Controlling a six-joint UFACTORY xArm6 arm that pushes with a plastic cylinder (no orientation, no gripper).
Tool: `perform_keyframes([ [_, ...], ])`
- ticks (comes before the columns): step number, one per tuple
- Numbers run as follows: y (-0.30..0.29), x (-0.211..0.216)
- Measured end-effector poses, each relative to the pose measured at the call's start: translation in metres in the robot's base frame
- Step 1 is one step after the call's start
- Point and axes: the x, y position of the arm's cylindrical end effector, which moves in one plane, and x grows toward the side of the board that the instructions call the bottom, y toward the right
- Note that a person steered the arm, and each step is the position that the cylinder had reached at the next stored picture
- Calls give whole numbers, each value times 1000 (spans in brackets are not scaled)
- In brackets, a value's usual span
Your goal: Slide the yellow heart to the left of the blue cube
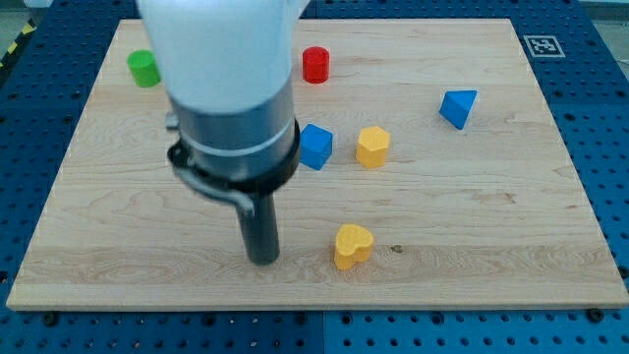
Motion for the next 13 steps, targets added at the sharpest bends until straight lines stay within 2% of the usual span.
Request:
perform_keyframes([
  [1,19,29],
  [4,99,23],
  [5,102,14],
  [8,60,-14],
  [10,112,-9],
  [11,119,-21],
  [13,92,-28],
])
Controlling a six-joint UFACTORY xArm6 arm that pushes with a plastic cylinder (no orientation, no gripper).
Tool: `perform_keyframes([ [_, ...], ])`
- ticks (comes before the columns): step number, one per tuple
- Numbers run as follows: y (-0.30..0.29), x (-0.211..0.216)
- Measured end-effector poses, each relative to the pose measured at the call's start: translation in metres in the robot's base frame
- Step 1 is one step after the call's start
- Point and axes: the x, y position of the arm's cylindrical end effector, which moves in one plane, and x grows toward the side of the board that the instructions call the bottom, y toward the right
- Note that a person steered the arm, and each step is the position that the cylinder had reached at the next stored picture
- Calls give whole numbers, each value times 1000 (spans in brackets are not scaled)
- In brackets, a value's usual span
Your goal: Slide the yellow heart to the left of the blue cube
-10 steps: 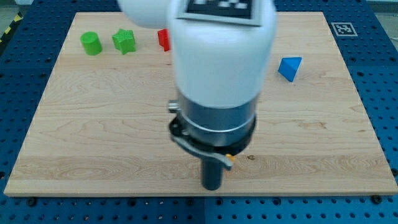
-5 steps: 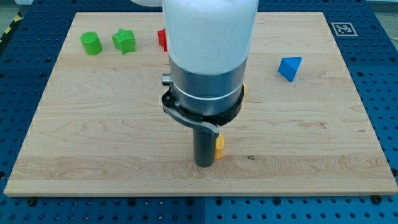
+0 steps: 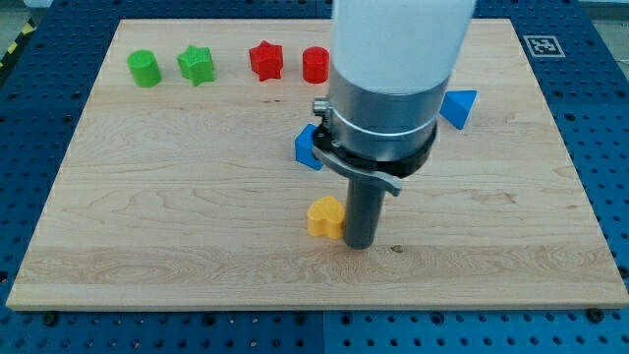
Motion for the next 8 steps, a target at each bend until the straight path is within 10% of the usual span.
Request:
perform_keyframes([
  [8,-89,-24],
])
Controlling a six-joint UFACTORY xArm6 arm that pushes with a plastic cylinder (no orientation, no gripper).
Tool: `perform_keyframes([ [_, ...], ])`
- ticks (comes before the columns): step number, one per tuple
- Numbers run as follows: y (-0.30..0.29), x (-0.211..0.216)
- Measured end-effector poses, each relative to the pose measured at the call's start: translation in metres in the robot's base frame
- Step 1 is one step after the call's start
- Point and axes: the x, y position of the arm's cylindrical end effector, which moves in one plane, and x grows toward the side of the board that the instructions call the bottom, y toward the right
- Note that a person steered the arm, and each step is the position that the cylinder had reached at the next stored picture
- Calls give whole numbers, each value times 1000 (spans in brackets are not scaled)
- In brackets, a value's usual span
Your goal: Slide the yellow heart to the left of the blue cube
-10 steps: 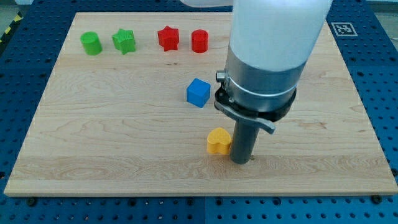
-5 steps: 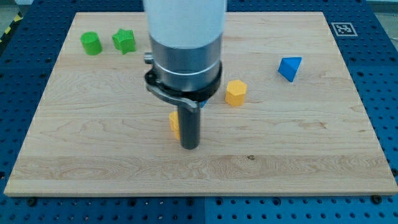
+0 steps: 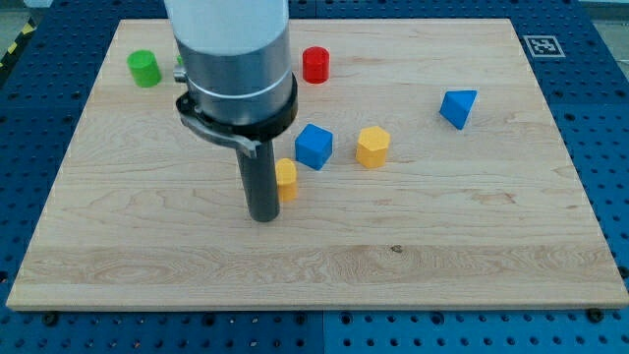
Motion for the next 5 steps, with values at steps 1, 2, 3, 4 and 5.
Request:
perform_keyframes([
  [1,7,4],
  [2,4,-1],
  [3,0,-20],
  [4,0,-28],
  [5,13,-18],
])
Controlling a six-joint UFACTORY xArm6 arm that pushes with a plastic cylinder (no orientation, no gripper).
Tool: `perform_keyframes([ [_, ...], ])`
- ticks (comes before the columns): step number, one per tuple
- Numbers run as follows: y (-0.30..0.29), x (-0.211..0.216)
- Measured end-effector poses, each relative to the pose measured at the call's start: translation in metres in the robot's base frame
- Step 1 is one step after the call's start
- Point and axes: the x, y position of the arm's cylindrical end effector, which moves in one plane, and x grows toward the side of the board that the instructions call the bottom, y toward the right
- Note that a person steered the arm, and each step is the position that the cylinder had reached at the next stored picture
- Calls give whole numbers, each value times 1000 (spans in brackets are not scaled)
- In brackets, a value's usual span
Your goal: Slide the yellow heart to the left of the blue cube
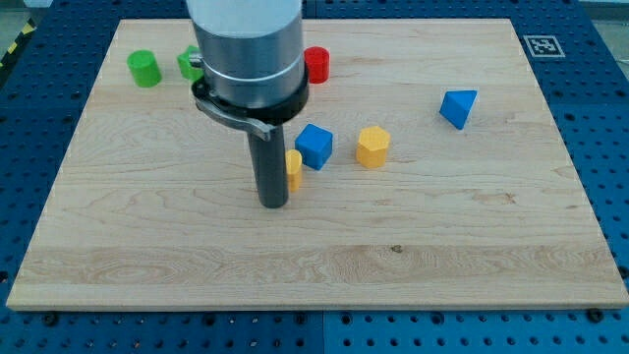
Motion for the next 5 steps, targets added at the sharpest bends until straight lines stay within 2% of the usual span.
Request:
perform_keyframes([
  [1,32,11],
  [2,37,0],
  [5,13,-37],
])
